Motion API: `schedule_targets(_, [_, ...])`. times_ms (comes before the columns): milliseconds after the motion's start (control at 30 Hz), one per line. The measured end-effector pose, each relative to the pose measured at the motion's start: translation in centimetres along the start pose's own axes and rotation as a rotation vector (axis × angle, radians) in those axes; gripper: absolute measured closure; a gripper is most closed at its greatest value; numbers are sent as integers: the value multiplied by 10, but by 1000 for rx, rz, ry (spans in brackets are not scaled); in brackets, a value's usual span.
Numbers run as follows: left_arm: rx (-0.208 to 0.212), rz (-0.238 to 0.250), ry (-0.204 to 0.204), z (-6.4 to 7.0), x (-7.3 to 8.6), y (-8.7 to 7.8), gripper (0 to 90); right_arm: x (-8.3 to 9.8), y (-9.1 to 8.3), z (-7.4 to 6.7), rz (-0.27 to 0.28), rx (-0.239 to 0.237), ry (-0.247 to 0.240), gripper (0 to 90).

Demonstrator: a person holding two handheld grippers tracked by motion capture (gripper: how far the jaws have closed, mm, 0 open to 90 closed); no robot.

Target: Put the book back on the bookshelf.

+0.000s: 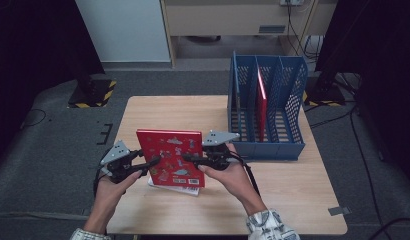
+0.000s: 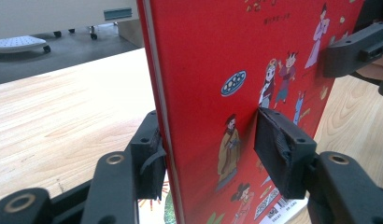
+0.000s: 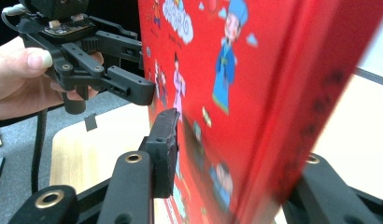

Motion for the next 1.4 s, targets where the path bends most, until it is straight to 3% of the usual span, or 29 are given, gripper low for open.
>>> schedule_targets(467, [-4, 1, 8, -1, 0, 1, 461, 12, 1, 2, -22, 46, -10, 608])
schedule_targets(967, [-28, 5, 1, -8, -5, 7, 462, 7, 5, 13, -61, 47, -20, 611])
schedule_targets(1400, [-51, 28, 20, -21, -8, 13, 457, 0, 17, 24, -53, 72, -43, 590])
Point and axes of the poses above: each handheld gripper's, and its own axes: y roughly forward along the jaws, x roughly out of its underside, z roughly to its right, the point moved 10 cm from there along y, roughly forward along the jaws, and after that the axes turned 4 degrees about z, right-handed, at the moved point
